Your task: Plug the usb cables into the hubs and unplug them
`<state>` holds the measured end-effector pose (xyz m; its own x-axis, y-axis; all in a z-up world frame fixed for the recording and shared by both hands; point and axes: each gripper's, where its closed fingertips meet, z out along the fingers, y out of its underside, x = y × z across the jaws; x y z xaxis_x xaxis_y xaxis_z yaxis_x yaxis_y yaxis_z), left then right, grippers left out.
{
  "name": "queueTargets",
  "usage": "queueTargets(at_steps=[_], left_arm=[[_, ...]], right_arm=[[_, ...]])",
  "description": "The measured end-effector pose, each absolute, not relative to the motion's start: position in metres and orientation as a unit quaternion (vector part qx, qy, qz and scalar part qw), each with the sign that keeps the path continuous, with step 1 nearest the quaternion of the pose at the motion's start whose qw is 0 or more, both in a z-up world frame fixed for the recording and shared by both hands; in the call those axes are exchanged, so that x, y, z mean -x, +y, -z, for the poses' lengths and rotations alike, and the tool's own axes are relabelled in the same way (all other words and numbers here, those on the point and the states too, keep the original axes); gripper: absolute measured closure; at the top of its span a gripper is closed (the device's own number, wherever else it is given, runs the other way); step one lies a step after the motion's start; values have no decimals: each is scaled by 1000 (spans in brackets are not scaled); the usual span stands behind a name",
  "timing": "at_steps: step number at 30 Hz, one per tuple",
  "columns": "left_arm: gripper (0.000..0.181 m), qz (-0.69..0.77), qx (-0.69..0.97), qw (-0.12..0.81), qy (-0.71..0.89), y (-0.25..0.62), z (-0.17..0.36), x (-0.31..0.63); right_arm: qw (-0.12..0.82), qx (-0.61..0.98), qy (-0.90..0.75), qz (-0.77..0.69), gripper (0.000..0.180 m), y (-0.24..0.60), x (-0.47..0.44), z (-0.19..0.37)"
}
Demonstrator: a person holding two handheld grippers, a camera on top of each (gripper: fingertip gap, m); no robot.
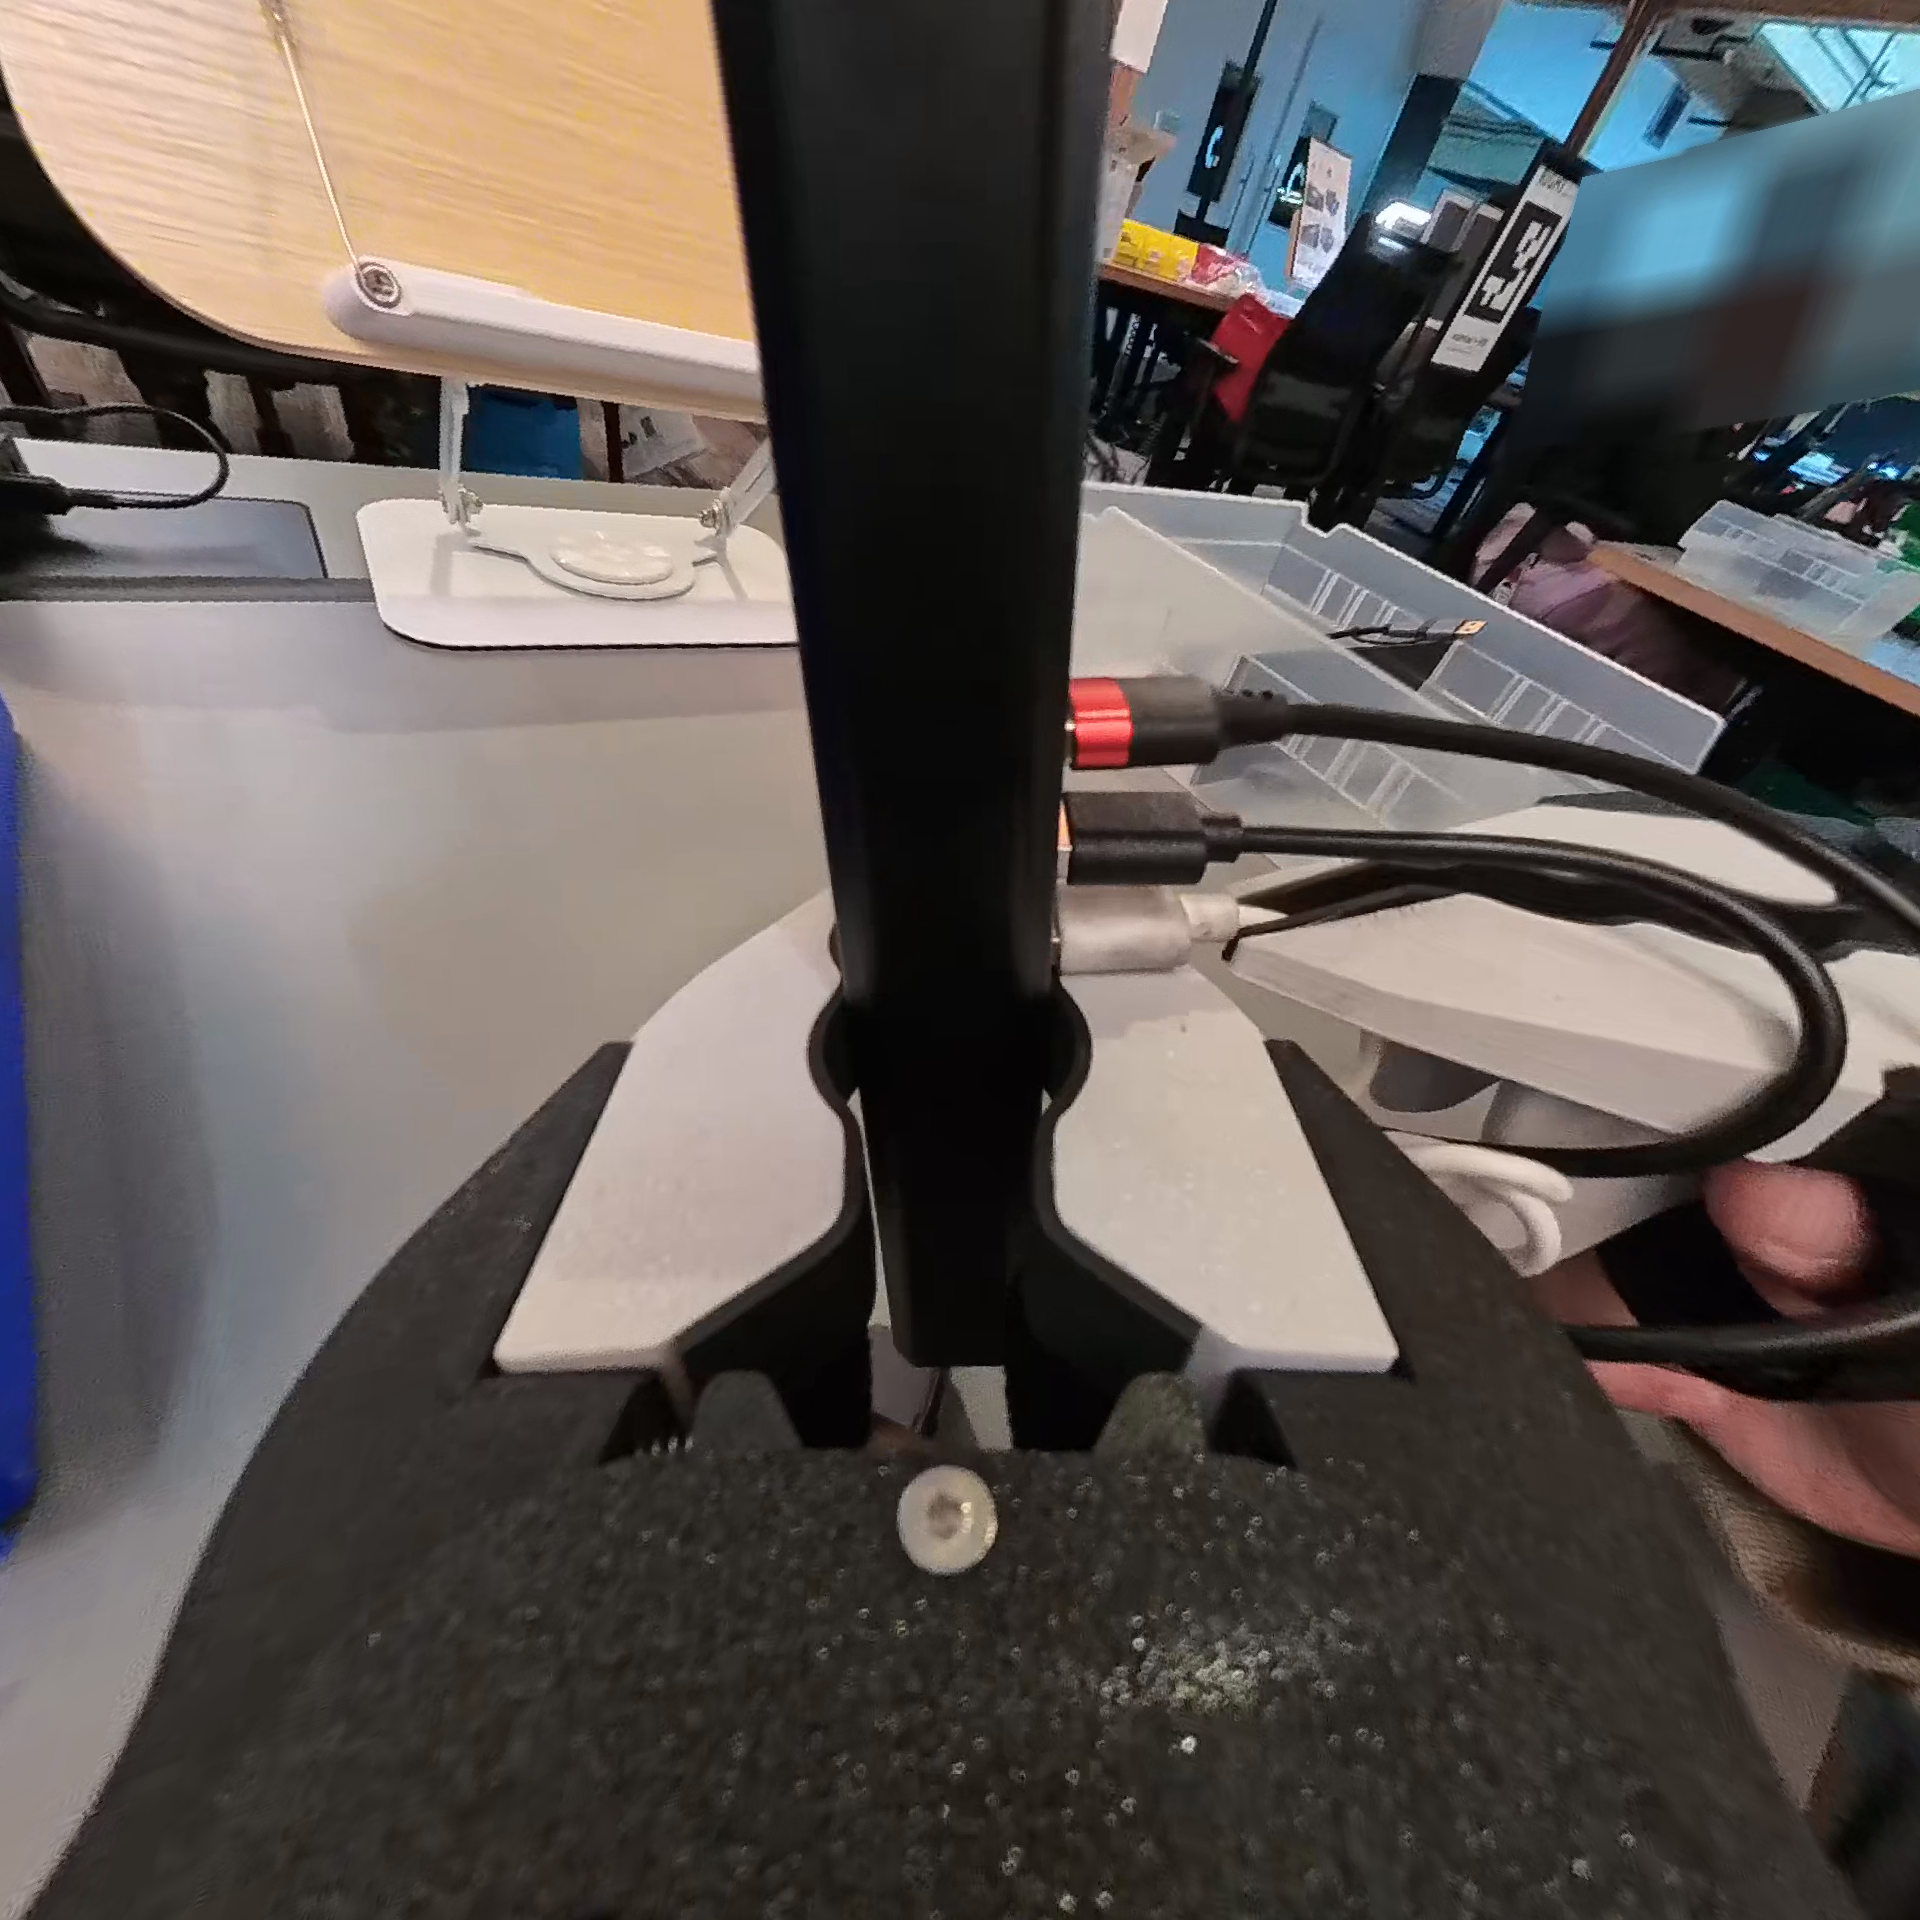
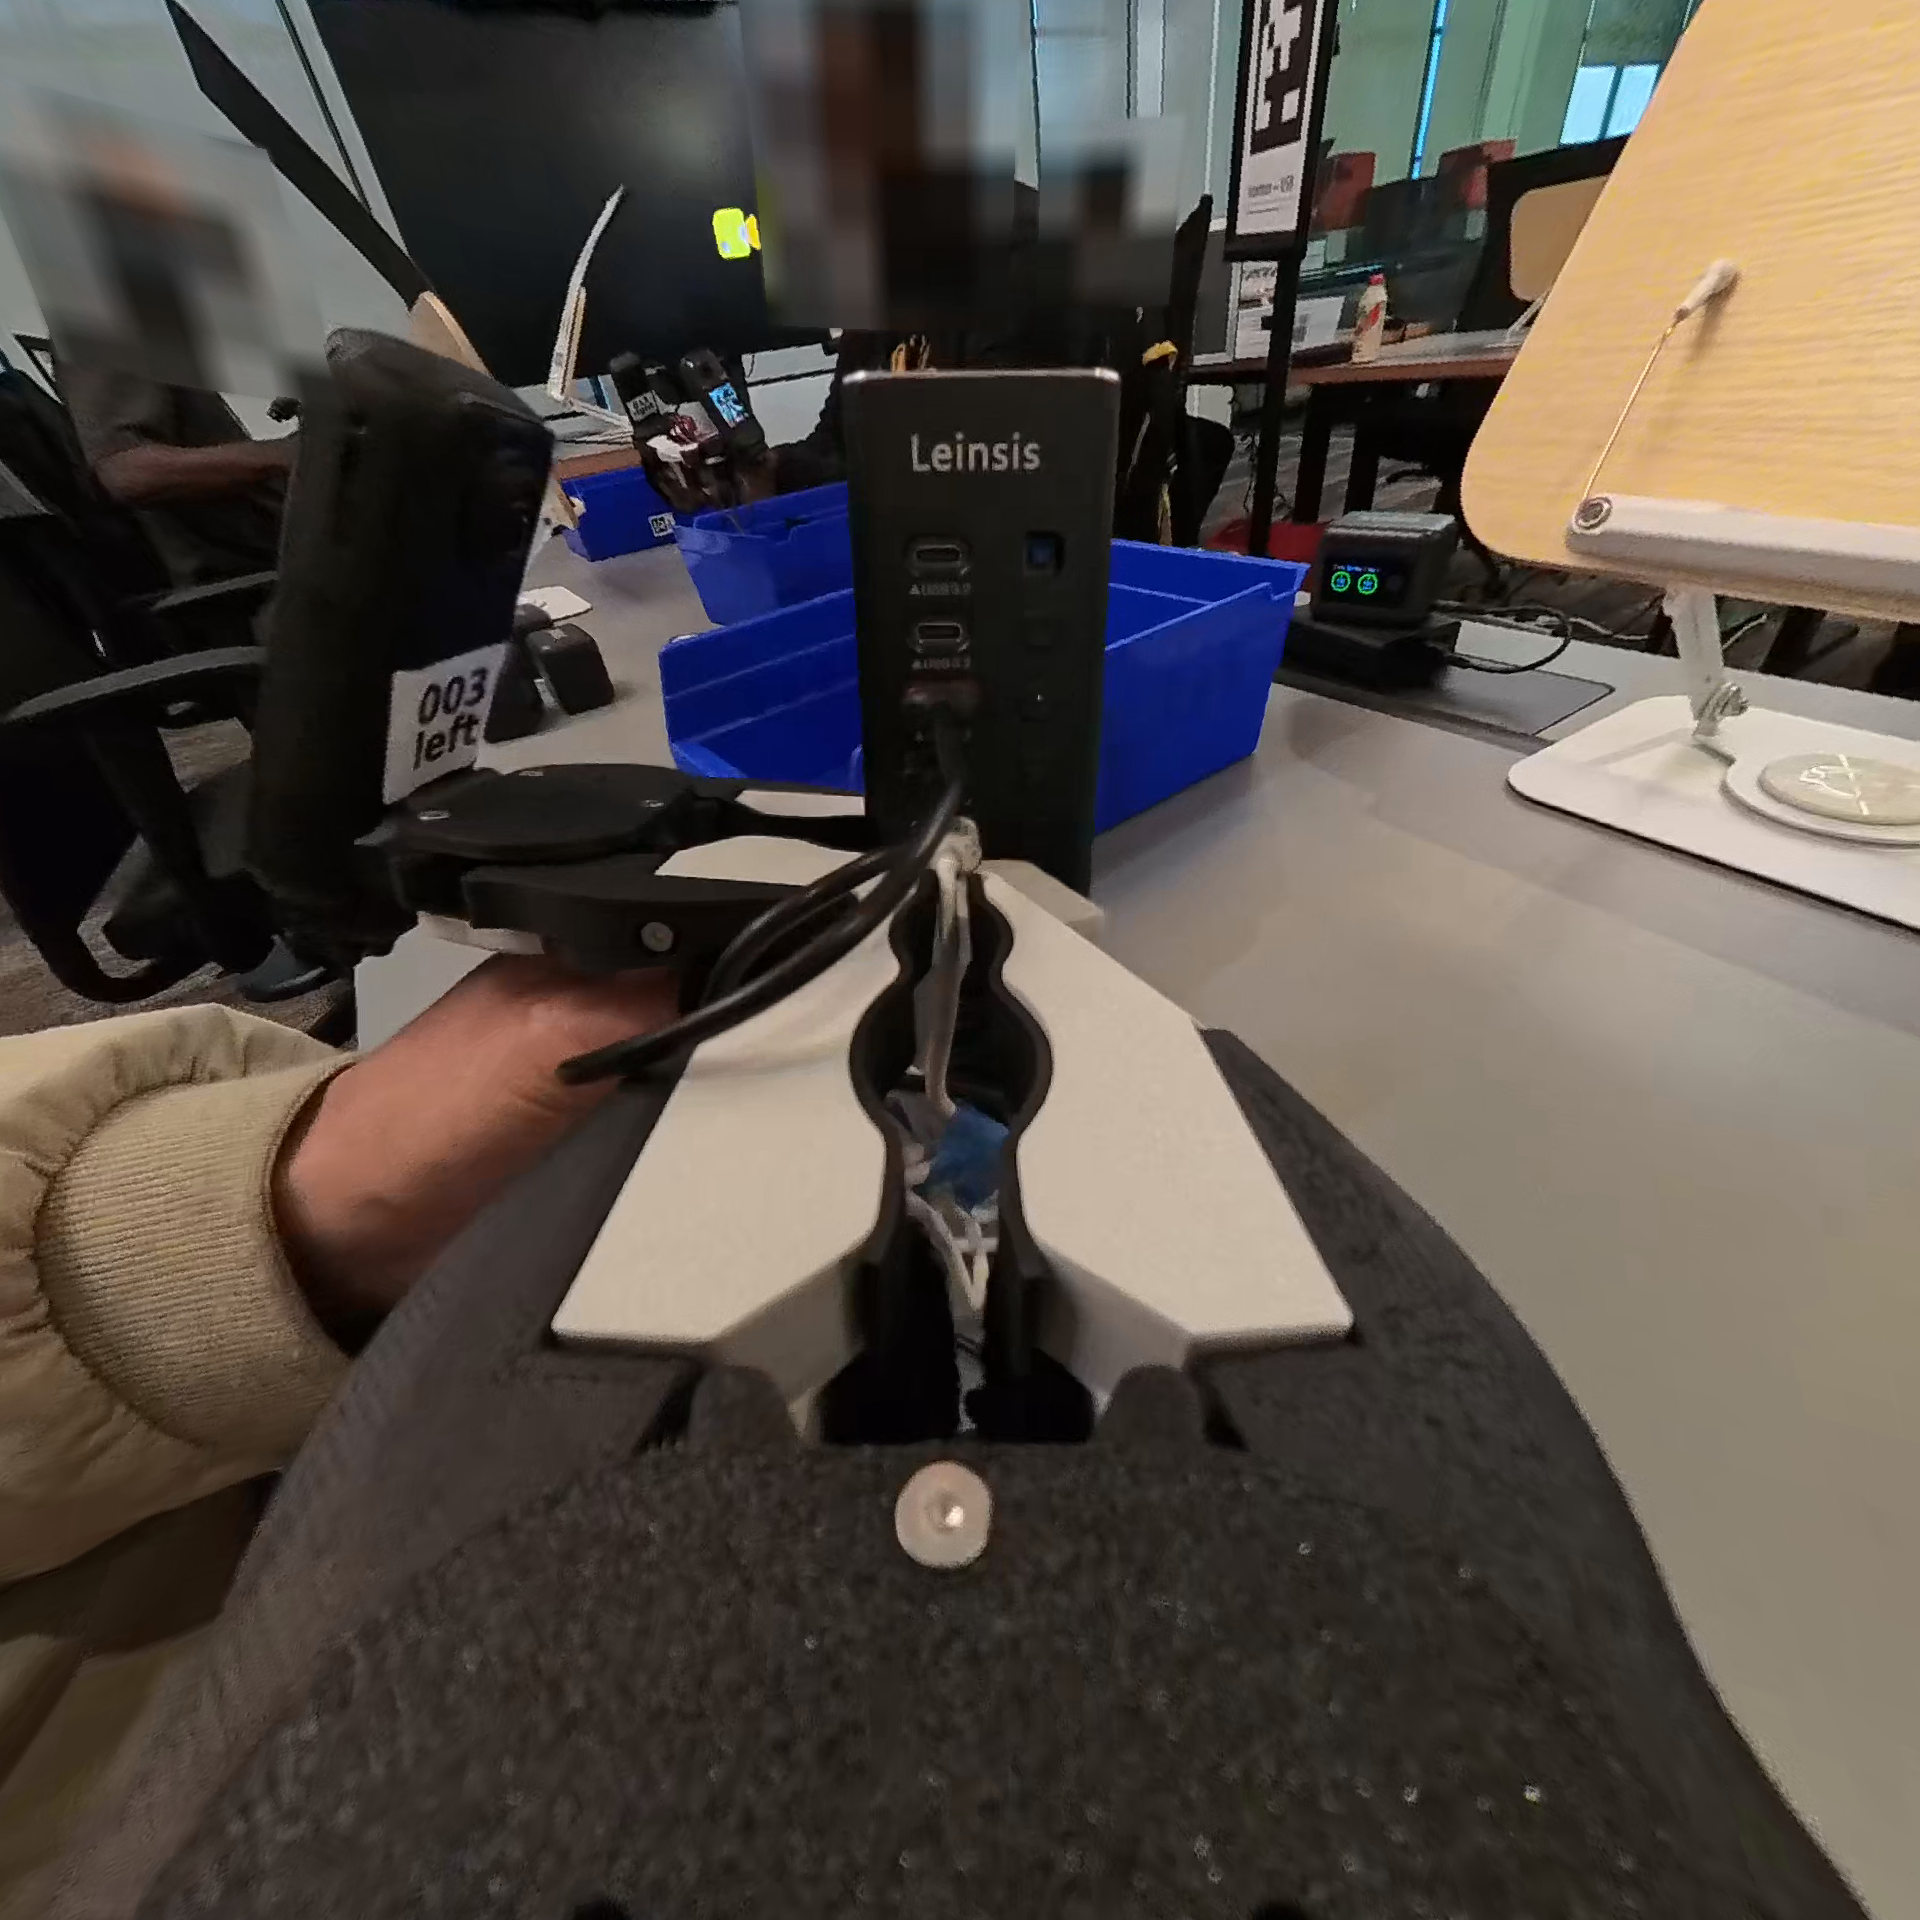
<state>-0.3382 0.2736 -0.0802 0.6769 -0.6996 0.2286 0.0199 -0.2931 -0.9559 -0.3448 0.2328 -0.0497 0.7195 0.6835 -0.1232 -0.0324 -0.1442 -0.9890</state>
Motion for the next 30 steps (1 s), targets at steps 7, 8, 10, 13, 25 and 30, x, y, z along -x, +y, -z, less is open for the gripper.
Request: queueTargets(at_steps=[7,8,10,13,25,30], left_arm=[[151,285,753,541,244,278,89,344],[151,278,751,545,246,279,88,345],[150,279,748,551,243,280,88,347],[150,285,748,546,248,278,88,345],[151,292,727,568,254,284,83,346],[146,300,718,572,261,279,85,336]], right_arm=[[586,719,-232,-291,178,234,346,59],[585,721,-228,-294,177,234,346,59],[584,723,-225,-293,177,233,348,59],[579,723,-225,-302,178,232,346,59],[563,720,-175,-366,179,236,351,55],[551,714,-140,-409,178,238,346,48]])
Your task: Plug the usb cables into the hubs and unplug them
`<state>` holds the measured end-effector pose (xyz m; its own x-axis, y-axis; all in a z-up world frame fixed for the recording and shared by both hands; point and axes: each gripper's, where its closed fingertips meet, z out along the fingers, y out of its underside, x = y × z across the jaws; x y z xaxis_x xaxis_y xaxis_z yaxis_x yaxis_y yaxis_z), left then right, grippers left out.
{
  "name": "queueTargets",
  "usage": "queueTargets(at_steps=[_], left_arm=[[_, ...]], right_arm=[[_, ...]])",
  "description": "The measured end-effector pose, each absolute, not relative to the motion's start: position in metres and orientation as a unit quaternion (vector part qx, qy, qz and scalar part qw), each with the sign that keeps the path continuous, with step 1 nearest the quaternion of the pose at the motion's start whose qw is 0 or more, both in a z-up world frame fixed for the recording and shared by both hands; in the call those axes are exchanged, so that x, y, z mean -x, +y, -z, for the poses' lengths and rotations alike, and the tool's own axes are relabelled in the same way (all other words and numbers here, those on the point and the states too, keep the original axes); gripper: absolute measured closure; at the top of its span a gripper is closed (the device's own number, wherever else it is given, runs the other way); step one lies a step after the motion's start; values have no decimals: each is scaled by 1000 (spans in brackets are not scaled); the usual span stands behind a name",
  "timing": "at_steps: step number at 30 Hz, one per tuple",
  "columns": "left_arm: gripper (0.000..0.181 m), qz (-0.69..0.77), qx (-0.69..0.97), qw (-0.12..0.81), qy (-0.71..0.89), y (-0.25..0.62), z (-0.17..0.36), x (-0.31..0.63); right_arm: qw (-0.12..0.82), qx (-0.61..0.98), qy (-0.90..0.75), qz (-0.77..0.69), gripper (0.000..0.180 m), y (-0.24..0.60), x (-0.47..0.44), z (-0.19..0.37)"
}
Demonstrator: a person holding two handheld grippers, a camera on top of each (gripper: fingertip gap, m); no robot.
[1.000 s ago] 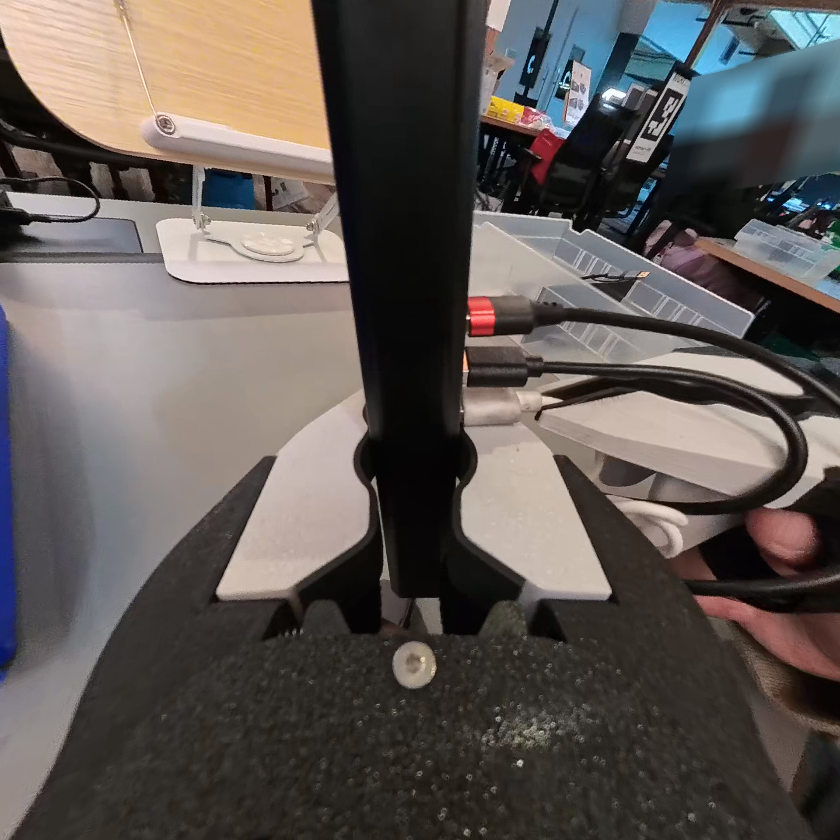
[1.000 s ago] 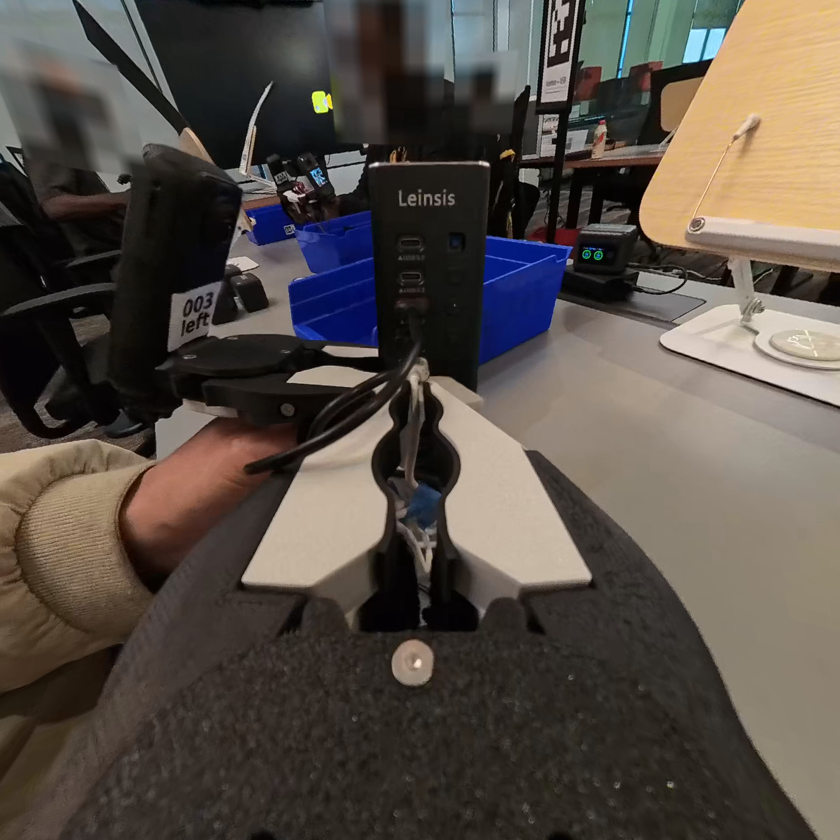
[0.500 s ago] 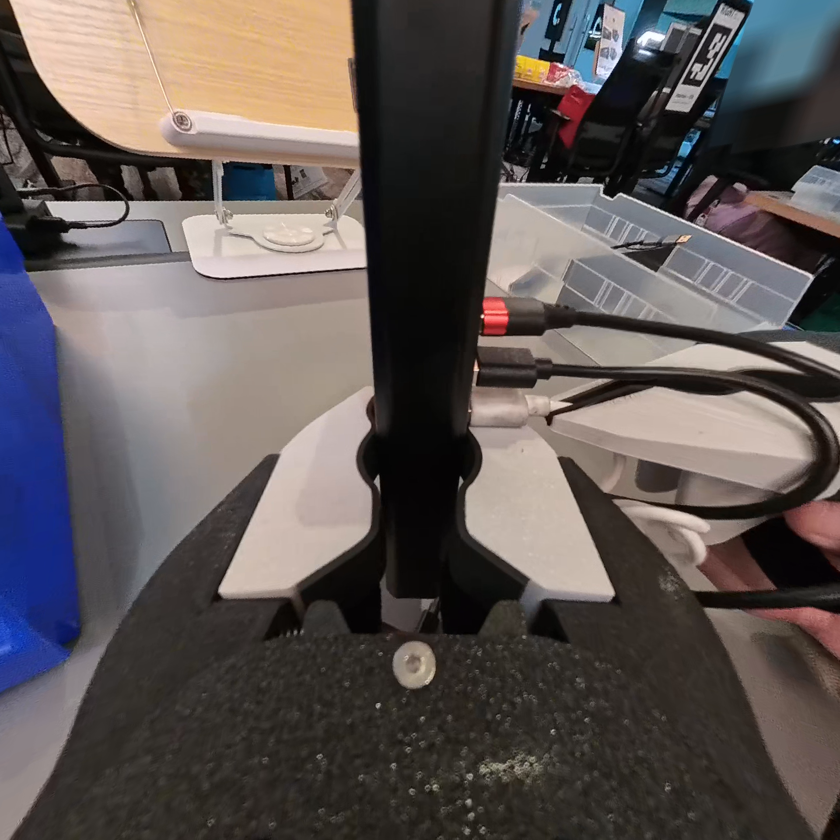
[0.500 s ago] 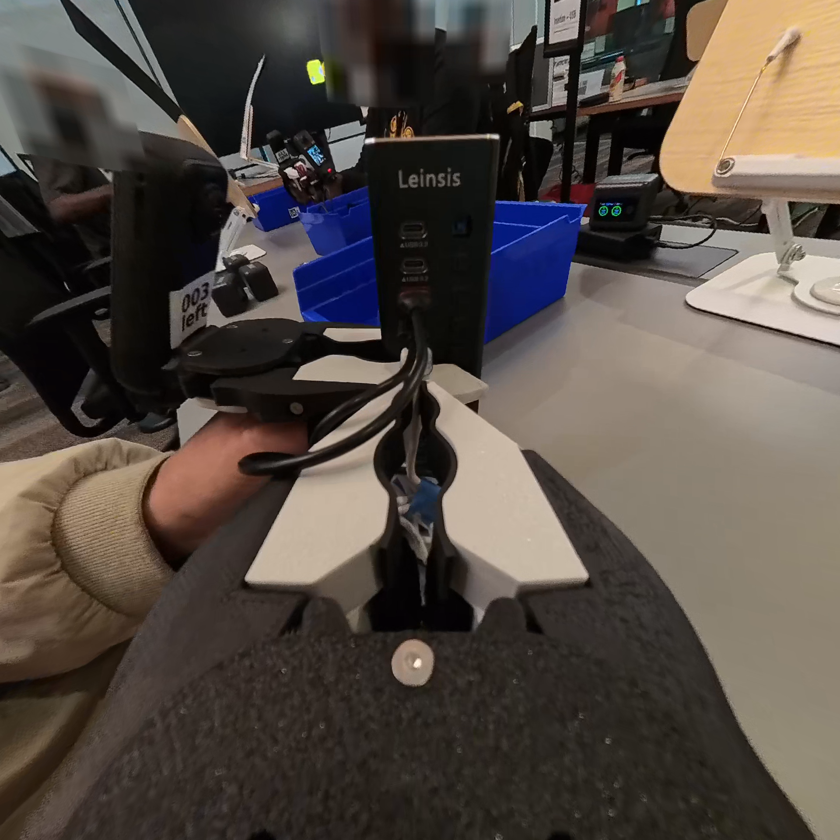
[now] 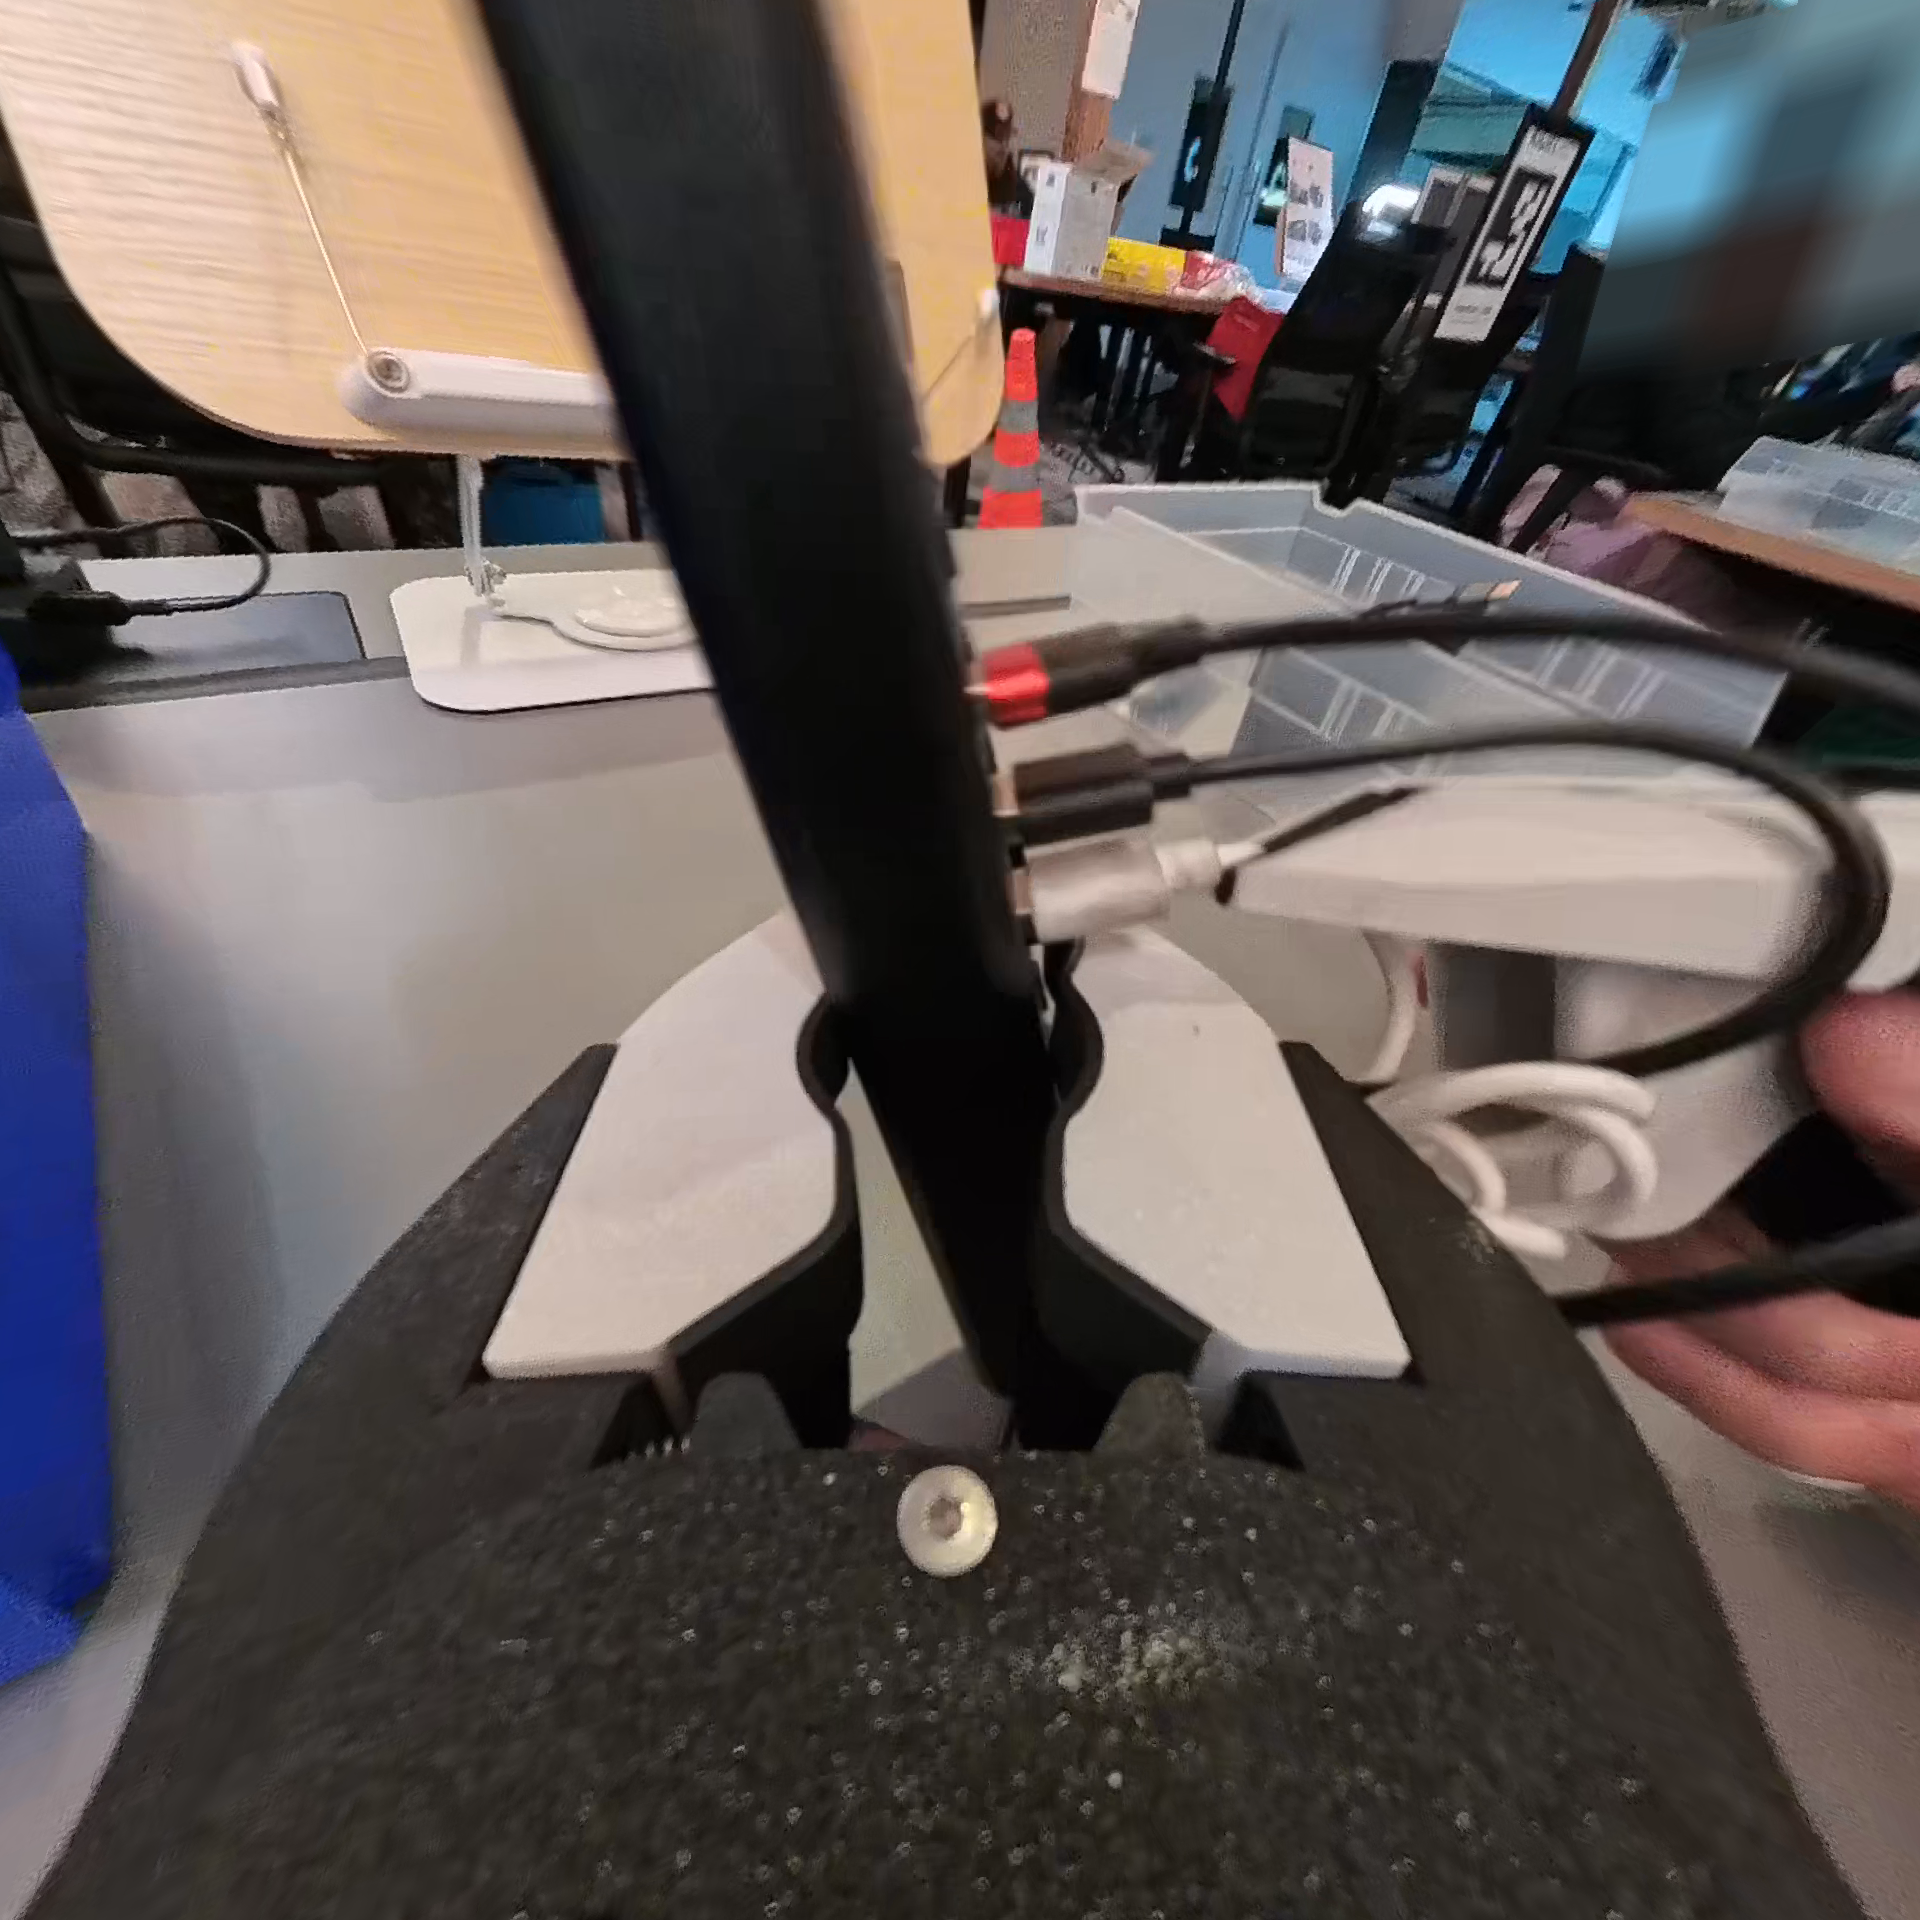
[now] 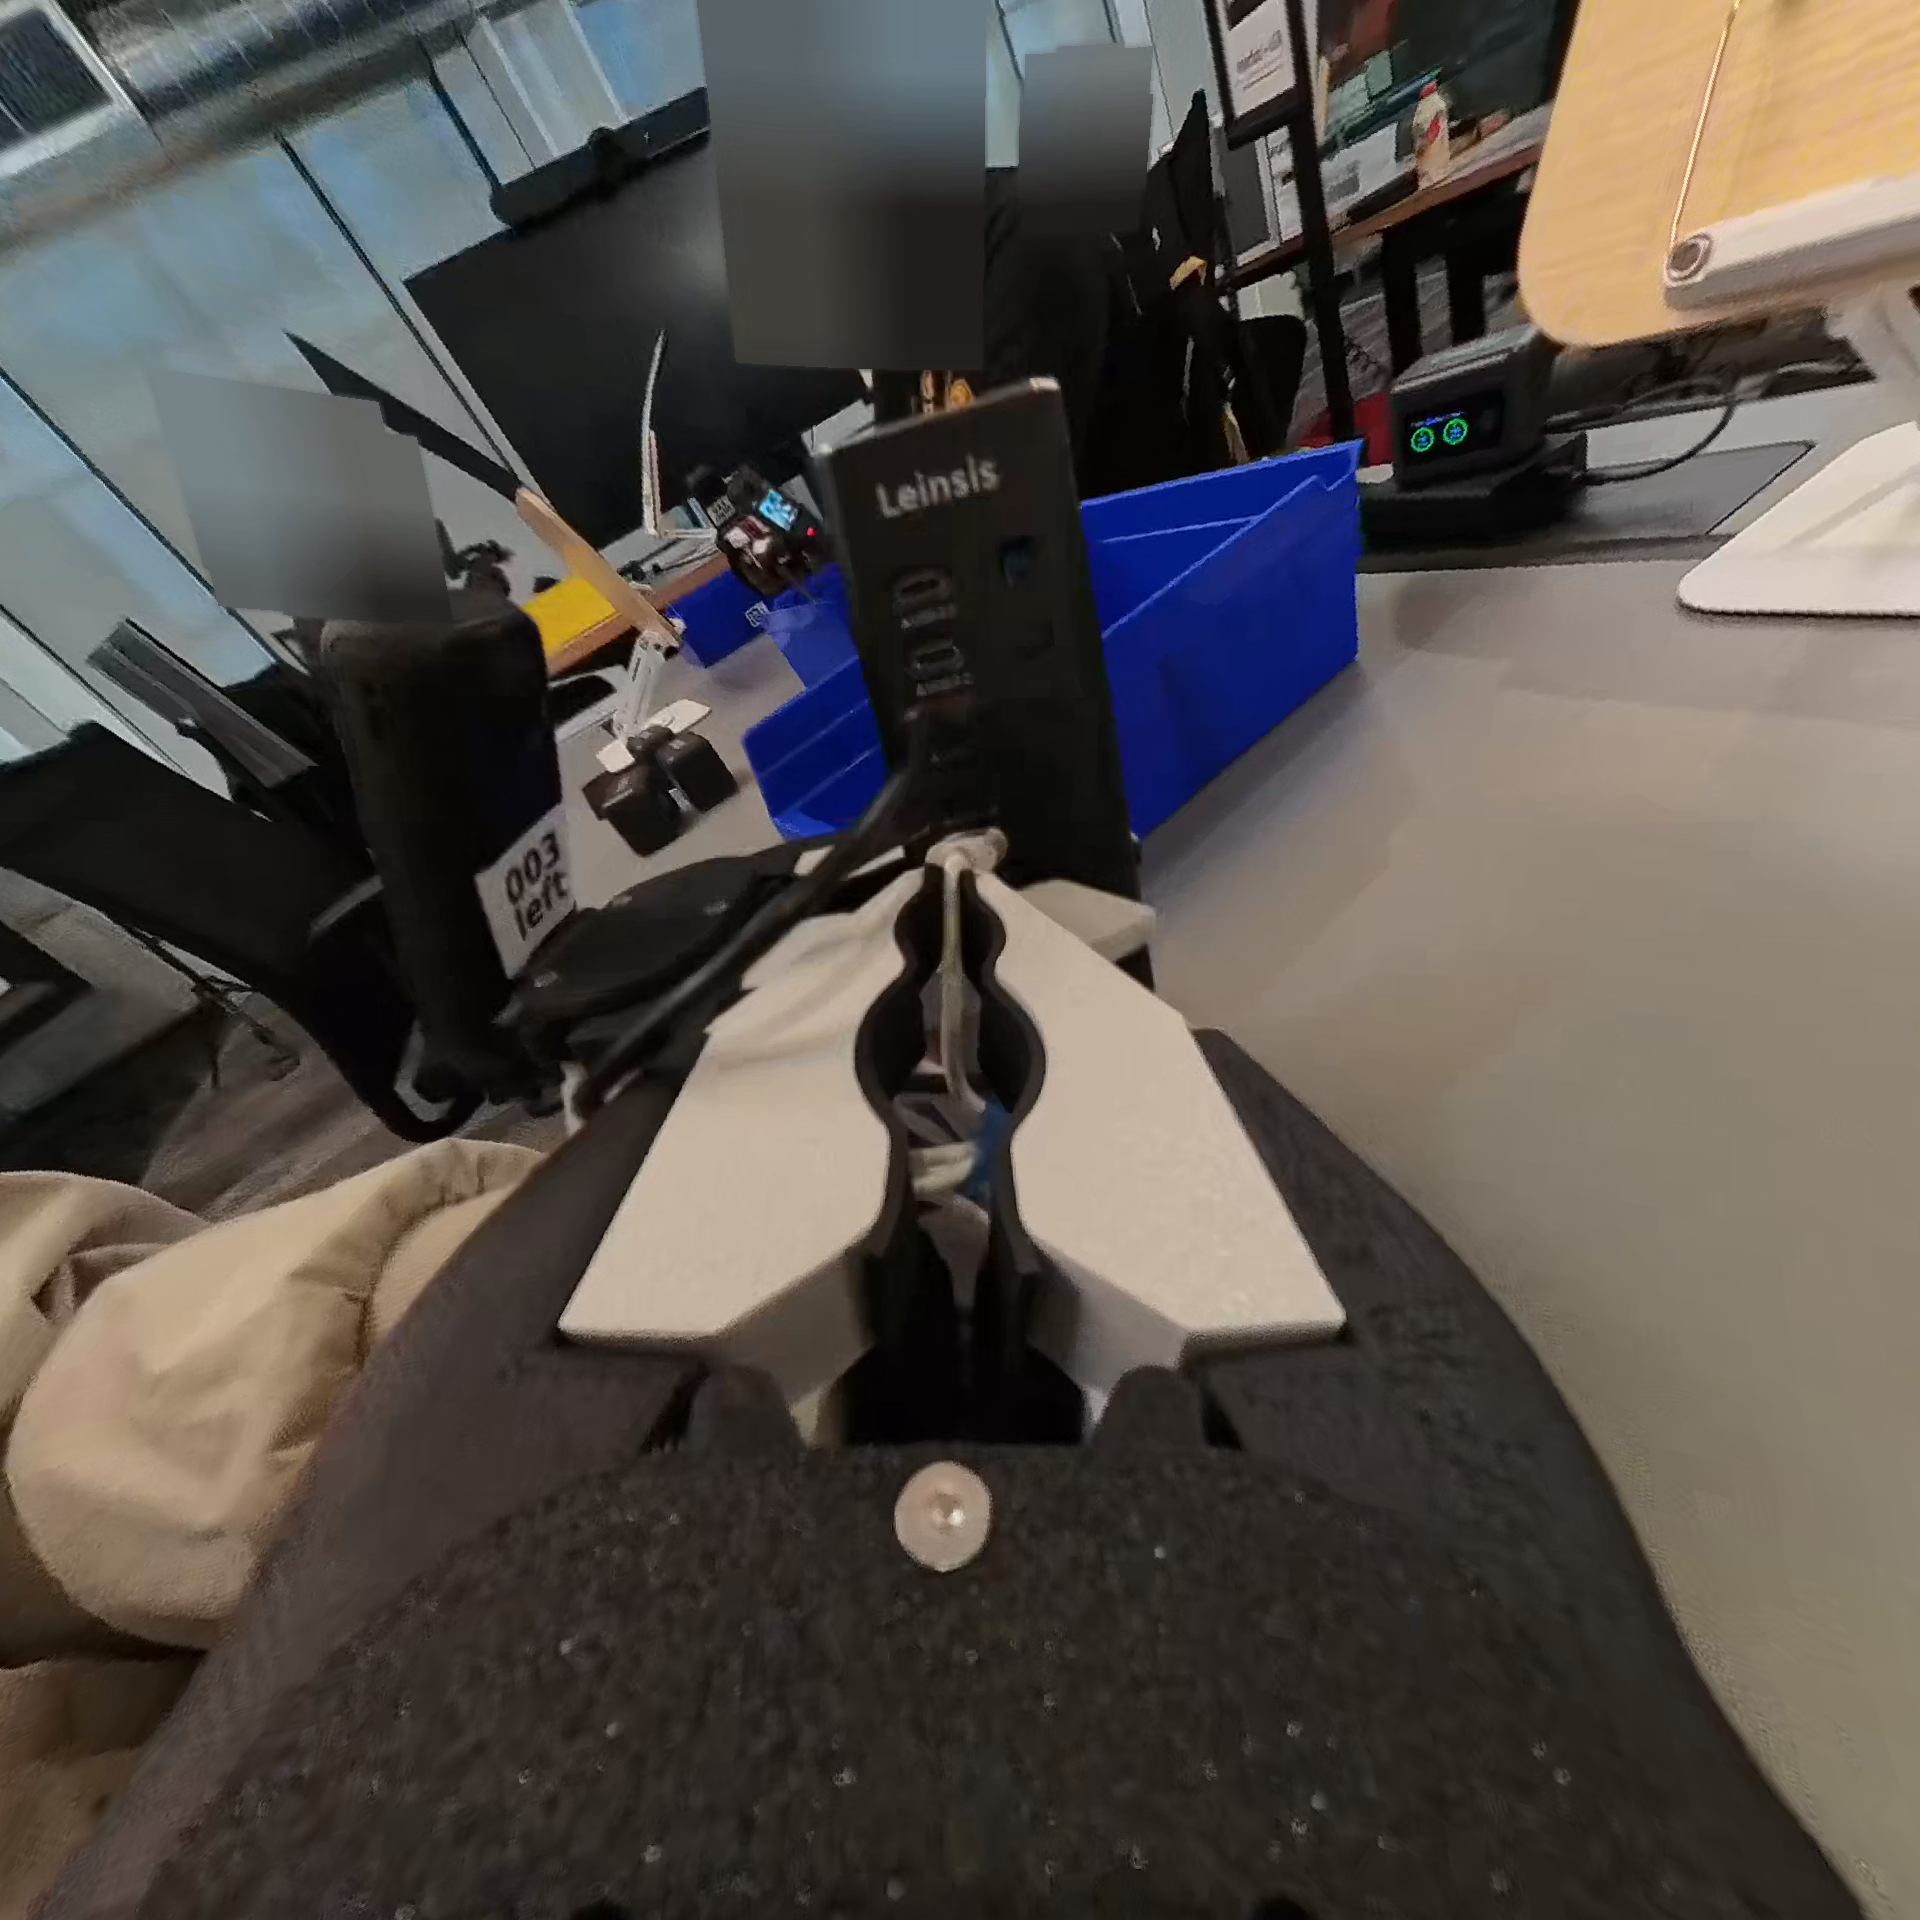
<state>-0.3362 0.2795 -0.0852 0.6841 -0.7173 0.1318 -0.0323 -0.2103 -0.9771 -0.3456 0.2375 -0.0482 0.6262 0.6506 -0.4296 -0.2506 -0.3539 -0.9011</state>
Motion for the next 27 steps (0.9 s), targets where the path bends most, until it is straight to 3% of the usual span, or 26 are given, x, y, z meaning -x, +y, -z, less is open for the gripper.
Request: queueTargets(at_steps=[5,18,21,23,27], left_arm=[[147,345,730,538,241,278,93,329],[150,277,738,550,277,284,88,348],[151,273,776,545,159,318,92,399],[150,295,762,565,117,334,75,441],[150,305,708,598,220,293,37,396]], right_arm=[[545,722,-145,-401,178,236,343,53],[590,727,-189,-295,178,234,350,58],[626,704,-168,-291,178,231,330,41],[629,702,-153,-297,178,235,309,31],[597,719,-167,-315,177,250,302,44]])
